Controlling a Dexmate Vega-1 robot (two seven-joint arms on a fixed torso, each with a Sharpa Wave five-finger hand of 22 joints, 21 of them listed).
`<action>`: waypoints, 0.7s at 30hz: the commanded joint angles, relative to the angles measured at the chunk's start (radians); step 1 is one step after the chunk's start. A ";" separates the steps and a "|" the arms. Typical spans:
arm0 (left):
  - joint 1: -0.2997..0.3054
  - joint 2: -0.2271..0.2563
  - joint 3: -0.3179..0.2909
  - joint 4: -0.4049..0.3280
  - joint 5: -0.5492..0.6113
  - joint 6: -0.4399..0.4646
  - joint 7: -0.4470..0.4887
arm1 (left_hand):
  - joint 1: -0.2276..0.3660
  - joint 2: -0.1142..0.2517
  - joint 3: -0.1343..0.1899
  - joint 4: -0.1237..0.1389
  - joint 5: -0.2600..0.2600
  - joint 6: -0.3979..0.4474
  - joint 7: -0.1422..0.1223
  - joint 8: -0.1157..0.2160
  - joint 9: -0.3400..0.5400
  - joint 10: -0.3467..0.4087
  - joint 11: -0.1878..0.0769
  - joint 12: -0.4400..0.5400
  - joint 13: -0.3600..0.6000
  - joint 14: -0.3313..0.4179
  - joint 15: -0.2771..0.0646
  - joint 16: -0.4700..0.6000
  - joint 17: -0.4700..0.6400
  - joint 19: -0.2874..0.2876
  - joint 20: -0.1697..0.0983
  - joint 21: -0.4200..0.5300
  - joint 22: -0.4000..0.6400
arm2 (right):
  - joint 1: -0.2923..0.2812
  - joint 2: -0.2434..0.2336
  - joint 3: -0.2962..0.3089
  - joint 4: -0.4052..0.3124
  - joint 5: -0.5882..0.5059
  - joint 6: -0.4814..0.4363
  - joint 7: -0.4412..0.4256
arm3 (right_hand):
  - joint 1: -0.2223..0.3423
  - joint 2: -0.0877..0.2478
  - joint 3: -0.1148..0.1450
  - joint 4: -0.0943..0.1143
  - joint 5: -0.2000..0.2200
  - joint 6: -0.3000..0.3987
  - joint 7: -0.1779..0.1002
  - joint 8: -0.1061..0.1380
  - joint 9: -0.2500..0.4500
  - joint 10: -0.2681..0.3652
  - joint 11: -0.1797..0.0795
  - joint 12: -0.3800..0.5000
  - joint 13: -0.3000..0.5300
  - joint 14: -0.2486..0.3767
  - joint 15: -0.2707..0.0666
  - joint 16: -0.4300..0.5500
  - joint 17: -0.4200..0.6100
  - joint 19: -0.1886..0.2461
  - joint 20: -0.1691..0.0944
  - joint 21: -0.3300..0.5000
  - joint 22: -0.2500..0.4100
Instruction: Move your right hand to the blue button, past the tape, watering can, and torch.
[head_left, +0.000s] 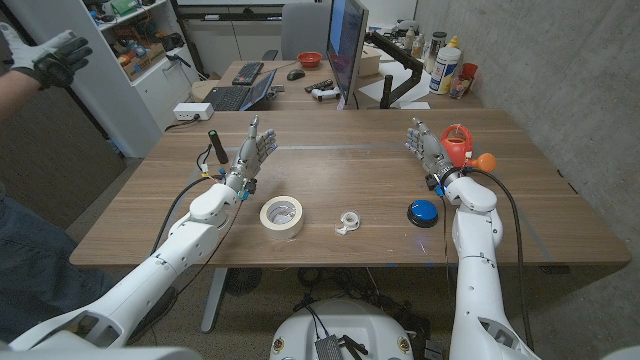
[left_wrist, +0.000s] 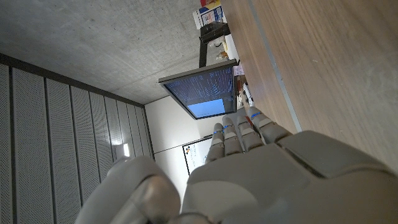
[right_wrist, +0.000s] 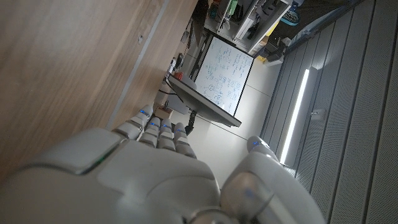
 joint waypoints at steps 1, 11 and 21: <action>0.003 0.002 0.002 -0.003 0.002 -0.003 -0.008 | 0.013 -0.002 -0.005 -0.005 0.007 0.005 -0.007 0.005 0.005 -0.002 -0.005 0.001 0.003 0.000 -0.002 0.002 0.001 -0.007 -0.014 0.000 0.005 | -0.051 -0.003 -0.040 -0.096 -0.050 -0.035 -0.016 | 0.022 0.001 0.001 -0.015 0.012 -0.002 -0.010 0.001 0.002 -0.003 -0.003 0.001 0.002 0.002 0.010 -0.001 0.002 -0.002 0.033 -0.003 0.003; 0.004 0.004 0.003 -0.002 0.003 -0.004 -0.009 | 0.019 0.001 -0.007 -0.007 0.011 0.013 -0.014 0.008 0.005 0.003 -0.004 0.003 0.003 0.002 -0.003 0.003 0.001 -0.005 -0.013 0.002 0.005 | -0.070 -0.007 -0.054 -0.139 -0.076 -0.053 -0.026 | 0.058 -0.009 -0.018 -0.046 0.032 0.009 -0.074 0.000 0.003 -0.015 -0.042 -0.004 0.004 -0.013 0.051 -0.003 0.002 -0.027 0.241 -0.013 -0.001; 0.002 0.005 0.006 -0.003 0.009 0.001 -0.004 | 0.024 0.004 -0.008 -0.009 0.013 0.020 -0.018 0.010 0.005 0.003 -0.005 0.003 0.003 0.004 -0.003 0.004 0.001 -0.006 -0.010 0.002 0.005 | -0.112 -0.007 -0.083 -0.211 -0.142 -0.089 -0.058 | 0.065 -0.013 -0.025 -0.053 0.037 0.015 -0.096 0.000 0.003 -0.019 -0.060 -0.005 0.004 -0.018 0.086 -0.002 0.002 -0.031 0.250 -0.014 -0.001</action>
